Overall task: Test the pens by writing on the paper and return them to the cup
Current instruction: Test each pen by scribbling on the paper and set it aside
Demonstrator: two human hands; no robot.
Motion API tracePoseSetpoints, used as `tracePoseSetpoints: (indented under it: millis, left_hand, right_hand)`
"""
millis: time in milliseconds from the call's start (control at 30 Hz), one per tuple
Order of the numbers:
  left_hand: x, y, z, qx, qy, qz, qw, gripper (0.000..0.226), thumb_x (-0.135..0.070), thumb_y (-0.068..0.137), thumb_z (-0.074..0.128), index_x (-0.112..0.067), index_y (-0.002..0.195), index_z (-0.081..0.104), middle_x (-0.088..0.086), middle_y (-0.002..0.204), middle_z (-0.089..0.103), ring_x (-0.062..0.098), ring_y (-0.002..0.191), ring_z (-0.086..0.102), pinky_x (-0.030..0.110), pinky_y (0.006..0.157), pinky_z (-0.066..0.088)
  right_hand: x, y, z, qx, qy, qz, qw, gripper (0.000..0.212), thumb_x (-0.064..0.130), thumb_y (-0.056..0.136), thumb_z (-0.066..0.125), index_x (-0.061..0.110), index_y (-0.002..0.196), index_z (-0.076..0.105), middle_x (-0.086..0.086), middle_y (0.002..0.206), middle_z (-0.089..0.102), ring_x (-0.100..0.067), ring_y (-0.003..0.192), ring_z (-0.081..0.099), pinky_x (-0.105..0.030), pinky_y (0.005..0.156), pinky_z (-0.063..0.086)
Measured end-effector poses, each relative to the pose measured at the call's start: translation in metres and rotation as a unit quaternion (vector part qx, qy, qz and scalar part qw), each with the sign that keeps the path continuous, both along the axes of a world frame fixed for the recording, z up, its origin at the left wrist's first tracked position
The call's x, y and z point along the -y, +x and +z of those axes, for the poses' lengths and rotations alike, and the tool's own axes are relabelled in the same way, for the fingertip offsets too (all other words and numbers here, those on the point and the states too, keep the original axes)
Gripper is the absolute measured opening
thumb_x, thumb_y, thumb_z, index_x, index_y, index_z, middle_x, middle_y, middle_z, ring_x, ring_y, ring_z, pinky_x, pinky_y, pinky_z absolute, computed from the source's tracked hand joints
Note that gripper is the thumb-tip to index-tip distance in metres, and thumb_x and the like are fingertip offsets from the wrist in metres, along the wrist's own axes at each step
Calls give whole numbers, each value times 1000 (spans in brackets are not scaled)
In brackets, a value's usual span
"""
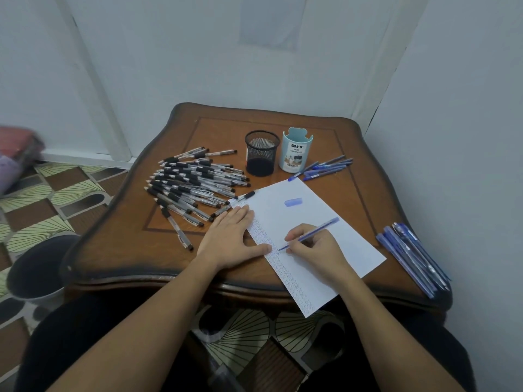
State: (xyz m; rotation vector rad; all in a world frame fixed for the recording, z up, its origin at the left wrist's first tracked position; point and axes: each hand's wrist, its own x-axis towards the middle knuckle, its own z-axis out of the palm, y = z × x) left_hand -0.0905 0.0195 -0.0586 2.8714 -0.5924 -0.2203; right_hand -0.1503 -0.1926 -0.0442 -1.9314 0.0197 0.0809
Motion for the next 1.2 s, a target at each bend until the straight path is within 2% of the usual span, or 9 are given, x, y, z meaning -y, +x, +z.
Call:
tracePoseSetpoints:
  millis: [100,267,500,700,833,1000,1100,1200]
  left_hand:
    - [0,0,-1,4,-4,-1,1000,102,-87,77,33,-25,156,12,-7,163,3,11,149,2,32,119,-1]
    - [-1,2,-2,-3,-5,-1,1000,105,-89,73,30,-27,156,12,-7,163,3,12,150,3,35,120,2]
    - [0,2,0,-11,-7,4,1000,110,-90,66,25,-27,155,13,-8,163,4,12,149,3,36,122,3]
    - [1,3,-2,-11,-8,4,1000,110,-91,65,24,-28,155,14,-7,163,5,13,150,4,38,122,5]
    - [0,3,-1,-11,-8,3,1000,110,-90,65,25,-28,155,14,-7,163,5,12,150,4,37,122,4]
    - [1,3,-1,-13,-10,4,1000,110,-90,66,26,-28,155,15,-8,163,6,12,149,4,36,121,3]
    - [1,3,0,-8,-9,4,1000,110,-90,65,26,-27,155,16,-7,163,7,12,149,5,37,122,4]
    - [0,2,1,-13,-14,6,1000,110,-90,64,27,-27,155,16,-8,163,7,12,149,5,37,122,4]
  right_hand:
    - [2,-2,-3,12,-1,-4,1000,10,8,84,69,11,75,67,1,66,60,-5,64,51,-21,57,37]
    - [2,-4,-4,15,3,-5,1000,21,5,84,68,12,66,60,4,58,51,-7,59,44,-22,53,31]
    - [1,-4,-6,20,-11,3,1000,13,7,84,66,3,73,62,-4,62,52,-10,61,43,-29,56,30]
    - [0,-3,-5,18,-16,0,1000,18,8,84,64,11,66,59,2,58,50,-8,58,41,-26,54,29]
    - [0,-3,-6,21,-3,-1,1000,15,9,81,66,11,66,63,-11,62,54,-12,60,45,-29,55,31]
    - [1,-4,-5,30,11,-19,999,19,4,84,66,9,66,62,3,58,55,-6,57,45,-22,51,32]
    - [0,-4,-5,24,8,-17,1000,28,5,84,66,19,60,61,5,57,54,-7,57,44,-25,52,31]
    - [0,-4,-4,22,5,-19,1000,30,5,84,66,20,60,60,5,56,54,-8,57,44,-25,52,31]
